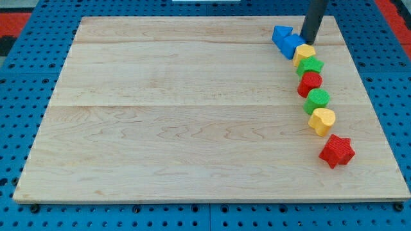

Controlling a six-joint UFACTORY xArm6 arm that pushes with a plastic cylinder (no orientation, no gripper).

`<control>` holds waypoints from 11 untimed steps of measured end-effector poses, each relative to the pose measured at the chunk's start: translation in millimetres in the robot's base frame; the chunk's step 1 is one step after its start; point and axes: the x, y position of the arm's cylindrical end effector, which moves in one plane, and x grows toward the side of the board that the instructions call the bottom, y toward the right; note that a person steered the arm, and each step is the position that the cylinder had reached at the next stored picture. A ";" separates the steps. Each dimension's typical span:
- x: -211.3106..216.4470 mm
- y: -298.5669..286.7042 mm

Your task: Push the triangle towards the top center of the board

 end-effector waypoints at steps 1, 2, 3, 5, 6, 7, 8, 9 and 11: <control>-8.2 -34.8; -35.8 -17.0; -39.0 31.6; -50.1 -54.3; -50.7 -55.1; -96.3 -0.5; -94.6 -44.9; -54.2 -134.4; -49.9 -95.7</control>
